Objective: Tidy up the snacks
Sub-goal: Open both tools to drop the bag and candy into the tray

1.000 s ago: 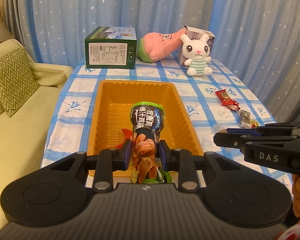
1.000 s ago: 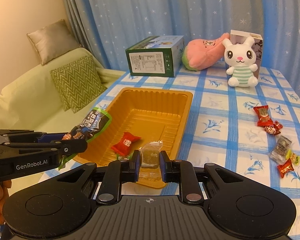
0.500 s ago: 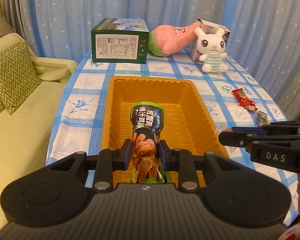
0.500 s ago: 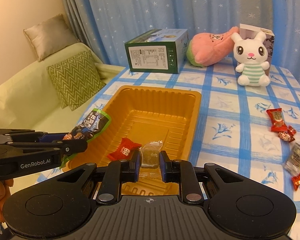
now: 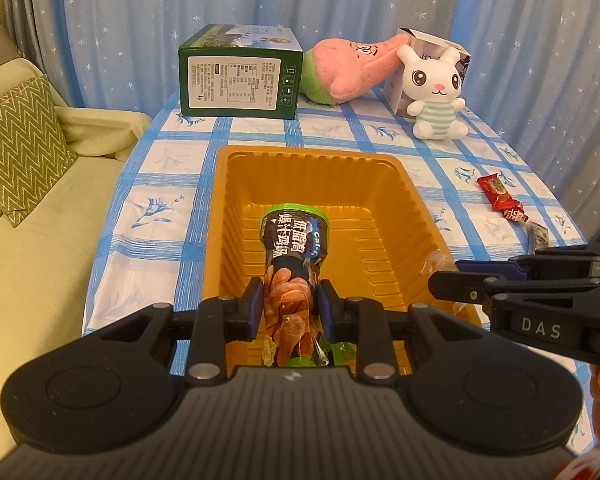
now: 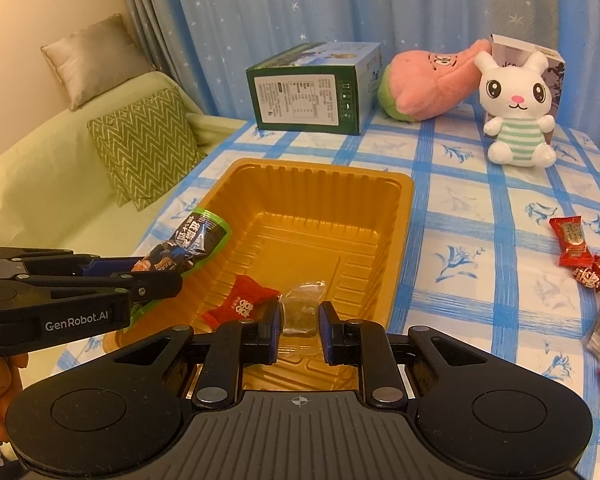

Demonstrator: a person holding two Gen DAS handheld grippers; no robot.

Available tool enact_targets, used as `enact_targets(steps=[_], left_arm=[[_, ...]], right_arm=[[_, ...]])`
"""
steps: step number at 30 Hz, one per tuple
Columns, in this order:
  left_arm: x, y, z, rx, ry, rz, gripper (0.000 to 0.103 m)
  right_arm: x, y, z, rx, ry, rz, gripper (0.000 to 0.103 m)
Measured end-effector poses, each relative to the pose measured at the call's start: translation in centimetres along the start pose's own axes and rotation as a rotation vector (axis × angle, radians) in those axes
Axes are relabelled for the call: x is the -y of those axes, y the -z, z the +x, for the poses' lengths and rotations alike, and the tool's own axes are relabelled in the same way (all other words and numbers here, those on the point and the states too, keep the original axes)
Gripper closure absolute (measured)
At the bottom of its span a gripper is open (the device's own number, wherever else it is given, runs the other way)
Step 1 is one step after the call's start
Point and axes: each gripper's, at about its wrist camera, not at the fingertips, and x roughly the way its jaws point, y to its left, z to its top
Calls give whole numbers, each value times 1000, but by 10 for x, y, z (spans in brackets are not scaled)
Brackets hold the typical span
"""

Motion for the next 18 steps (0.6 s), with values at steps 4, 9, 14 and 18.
enact_targets(steps=[4, 9, 14, 18], left_arm=[[-2, -1, 5, -3, 1, -2, 77], [-5, -3, 12, -8, 1, -8, 77], [-6, -3, 19, -14, 3, -12, 77], [-7, -2, 24, -12, -22, -21, 67]], right_arm=[[1, -1, 5, -5, 1, 0, 83], [1, -3, 10, -9, 5, 2, 83], [3, -2, 13, -12, 7, 7, 83], [4, -2, 14, -15, 4, 12, 83]])
